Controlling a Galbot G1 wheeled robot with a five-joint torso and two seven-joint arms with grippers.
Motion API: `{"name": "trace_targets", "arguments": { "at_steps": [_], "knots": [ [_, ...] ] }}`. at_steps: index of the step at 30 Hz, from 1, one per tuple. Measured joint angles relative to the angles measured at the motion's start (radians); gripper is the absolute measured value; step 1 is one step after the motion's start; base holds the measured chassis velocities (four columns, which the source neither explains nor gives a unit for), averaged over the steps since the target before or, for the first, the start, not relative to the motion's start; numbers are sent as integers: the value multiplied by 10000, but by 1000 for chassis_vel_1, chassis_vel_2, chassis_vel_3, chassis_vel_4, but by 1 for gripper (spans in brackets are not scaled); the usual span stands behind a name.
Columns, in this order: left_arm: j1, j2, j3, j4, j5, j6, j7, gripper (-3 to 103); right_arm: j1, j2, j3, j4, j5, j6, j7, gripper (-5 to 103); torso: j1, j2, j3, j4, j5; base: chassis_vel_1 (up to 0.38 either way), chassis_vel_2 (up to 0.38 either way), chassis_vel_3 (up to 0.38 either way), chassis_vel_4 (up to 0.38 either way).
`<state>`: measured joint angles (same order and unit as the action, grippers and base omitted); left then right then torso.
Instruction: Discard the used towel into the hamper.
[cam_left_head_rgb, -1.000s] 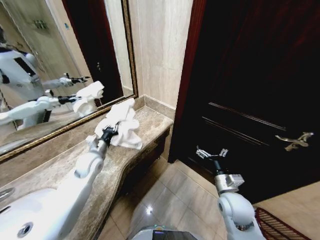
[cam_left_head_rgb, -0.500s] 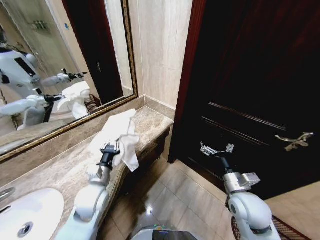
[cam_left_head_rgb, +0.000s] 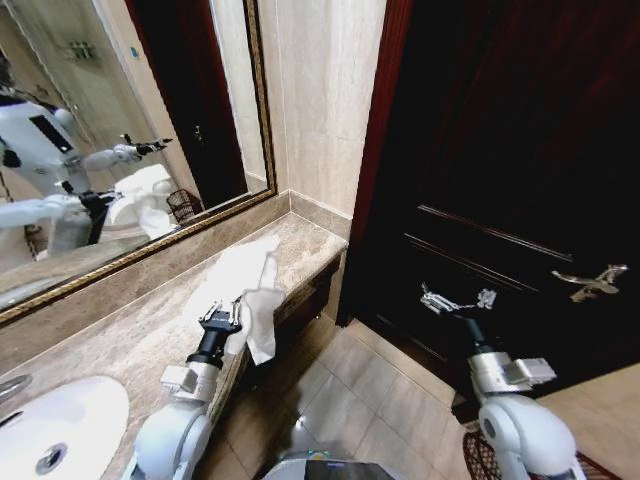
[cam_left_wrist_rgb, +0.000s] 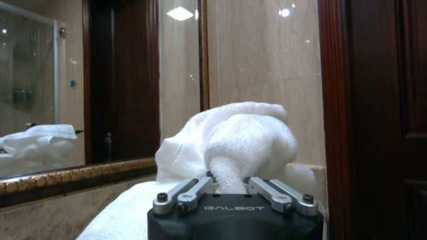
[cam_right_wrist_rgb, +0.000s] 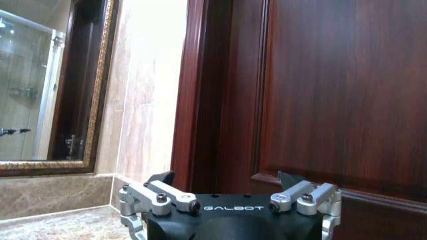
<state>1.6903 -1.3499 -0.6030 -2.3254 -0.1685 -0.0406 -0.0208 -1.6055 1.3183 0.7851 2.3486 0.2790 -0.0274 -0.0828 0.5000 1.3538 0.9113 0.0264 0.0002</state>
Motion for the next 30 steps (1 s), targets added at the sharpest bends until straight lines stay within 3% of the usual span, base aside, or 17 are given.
{"name": "trace_targets", "arguments": {
  "at_steps": [15,25,30],
  "knots": [
    [-221,-18,79,80,71,171,-467,12,24,141,-299,209,-606,-678,205,100,2,-3,1,2,-1,0,0,0,0],
    [-288,-61,60,437,318,-458,-472,12,15,195,-356,123,-693,-536,209,100,0,-2,0,0,-3,62,-66,-97,75],
    [-319,-79,108,445,338,-486,-475,12,-13,182,-345,109,-682,-452,213,100,0,-2,0,1,-1,137,-121,-105,101]
  ]
}}
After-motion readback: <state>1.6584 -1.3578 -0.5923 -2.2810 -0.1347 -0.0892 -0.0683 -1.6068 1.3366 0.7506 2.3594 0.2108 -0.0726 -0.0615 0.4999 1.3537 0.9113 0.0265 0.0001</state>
